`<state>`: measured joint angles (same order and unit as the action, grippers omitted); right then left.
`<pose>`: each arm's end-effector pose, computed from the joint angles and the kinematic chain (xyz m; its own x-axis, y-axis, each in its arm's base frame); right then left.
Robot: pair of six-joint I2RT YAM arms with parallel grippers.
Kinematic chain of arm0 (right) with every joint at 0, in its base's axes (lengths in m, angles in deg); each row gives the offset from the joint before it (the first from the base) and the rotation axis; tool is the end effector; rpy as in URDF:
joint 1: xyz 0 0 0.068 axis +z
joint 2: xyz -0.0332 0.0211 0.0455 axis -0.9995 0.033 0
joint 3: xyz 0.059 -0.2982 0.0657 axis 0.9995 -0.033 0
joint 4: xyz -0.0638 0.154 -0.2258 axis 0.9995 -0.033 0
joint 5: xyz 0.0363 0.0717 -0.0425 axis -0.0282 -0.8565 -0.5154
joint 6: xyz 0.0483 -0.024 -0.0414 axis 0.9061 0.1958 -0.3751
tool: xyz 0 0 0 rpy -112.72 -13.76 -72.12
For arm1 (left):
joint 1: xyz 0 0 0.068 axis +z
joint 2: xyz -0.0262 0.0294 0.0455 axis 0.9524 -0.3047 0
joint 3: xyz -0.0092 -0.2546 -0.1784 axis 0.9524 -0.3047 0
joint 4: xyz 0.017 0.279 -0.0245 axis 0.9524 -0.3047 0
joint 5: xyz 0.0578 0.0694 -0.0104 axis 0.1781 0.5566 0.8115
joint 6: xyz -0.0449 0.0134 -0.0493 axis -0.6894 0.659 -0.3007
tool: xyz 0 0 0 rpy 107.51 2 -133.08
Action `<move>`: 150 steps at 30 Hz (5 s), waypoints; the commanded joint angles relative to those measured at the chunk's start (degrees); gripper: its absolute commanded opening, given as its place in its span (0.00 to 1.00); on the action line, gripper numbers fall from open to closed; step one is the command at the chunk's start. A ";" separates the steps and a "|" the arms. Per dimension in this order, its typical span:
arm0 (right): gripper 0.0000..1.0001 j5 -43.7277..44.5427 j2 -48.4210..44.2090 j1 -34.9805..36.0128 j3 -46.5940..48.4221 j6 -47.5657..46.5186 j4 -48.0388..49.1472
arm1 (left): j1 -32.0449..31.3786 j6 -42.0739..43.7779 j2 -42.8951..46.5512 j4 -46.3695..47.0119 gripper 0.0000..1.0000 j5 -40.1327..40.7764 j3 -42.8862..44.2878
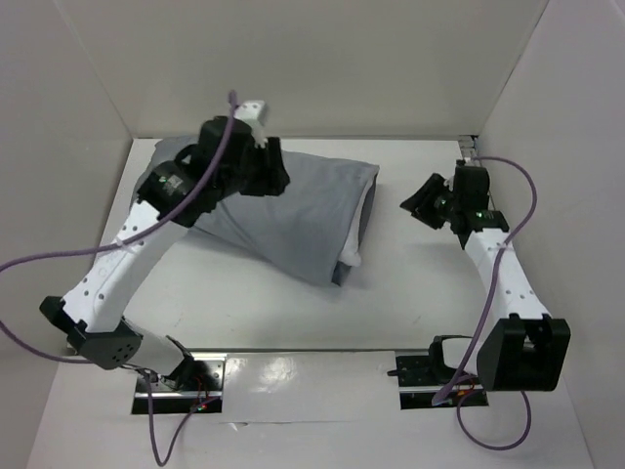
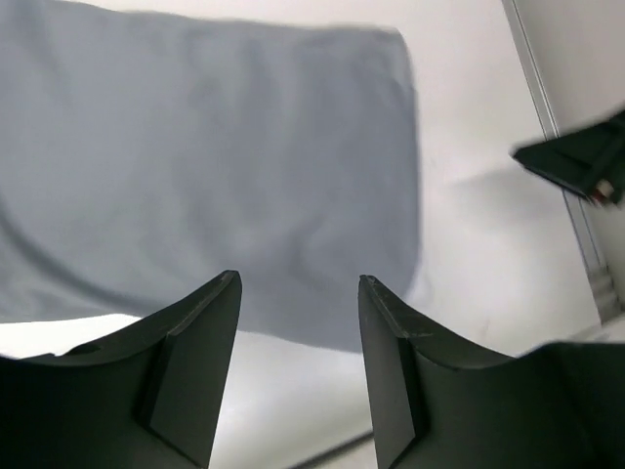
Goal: Put the pillow into the pillowcase
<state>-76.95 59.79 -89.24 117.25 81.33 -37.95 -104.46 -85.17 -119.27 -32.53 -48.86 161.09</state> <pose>0.2982 0.0064 0.3281 -0.6177 0.5386 -0.5731 0.2142 0.8163 0.5364 0.2733 -0.1607 0.5201 -0.5192 -0.2363 -0.8214 0.1593 0.9174 -0.3646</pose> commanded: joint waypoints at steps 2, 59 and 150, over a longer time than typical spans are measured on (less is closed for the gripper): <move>0.32 -14.85 -5.22 -0.81 -10.99 3.44 10.34 | -11.87 -3.36 -6.30 -1.99 0.66 6.78 -2.22; 0.00 -27.61 24.73 26.15 -13.47 21.25 67.88 | -19.39 -5.73 -31.72 -1.31 0.00 -19.29 33.82; 0.92 32.60 13.24 16.86 22.92 -4.38 -8.63 | -0.85 -2.15 -23.91 -5.32 0.78 1.95 7.36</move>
<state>-43.53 79.59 -73.11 135.28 80.50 -42.95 -105.62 -87.73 -149.24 -32.55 -46.58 164.78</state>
